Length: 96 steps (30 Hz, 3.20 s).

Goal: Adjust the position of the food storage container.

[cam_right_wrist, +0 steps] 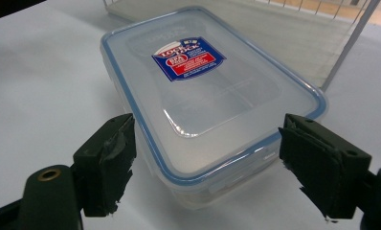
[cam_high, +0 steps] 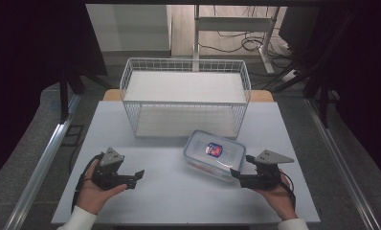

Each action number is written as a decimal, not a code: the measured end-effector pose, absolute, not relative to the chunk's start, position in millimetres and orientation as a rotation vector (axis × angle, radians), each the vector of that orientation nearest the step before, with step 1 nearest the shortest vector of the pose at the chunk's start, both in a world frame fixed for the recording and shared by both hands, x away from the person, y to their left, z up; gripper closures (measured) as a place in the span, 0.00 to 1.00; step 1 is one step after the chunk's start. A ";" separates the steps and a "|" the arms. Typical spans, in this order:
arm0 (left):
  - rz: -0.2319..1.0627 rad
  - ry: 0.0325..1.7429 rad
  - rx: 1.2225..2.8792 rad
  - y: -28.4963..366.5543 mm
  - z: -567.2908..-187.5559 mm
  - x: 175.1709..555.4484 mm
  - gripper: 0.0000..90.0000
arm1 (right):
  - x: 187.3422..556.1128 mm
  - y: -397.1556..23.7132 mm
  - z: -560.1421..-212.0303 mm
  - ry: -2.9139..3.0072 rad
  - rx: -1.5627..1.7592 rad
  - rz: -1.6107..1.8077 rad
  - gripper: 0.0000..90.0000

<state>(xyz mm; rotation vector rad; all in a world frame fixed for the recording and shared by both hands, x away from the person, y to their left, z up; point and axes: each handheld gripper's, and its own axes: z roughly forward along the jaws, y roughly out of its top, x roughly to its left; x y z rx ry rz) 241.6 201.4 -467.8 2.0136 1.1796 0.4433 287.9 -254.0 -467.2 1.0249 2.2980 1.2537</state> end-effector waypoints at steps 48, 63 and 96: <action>0.466 1.207 1.988 215.1 -460.2 247.6 0.13 | 431.1 -153.0 -439.1 2.537 0.723 0.619 0.98; 0.431 1.250 1.937 225.7 -453.0 245.8 0.14 | 433.3 -129.4 -455.5 2.625 0.598 0.553 0.99; 0.470 1.245 1.941 210.4 -461.2 241.3 0.16 | 368.2 -128.4 -438.0 2.578 0.585 0.723 0.99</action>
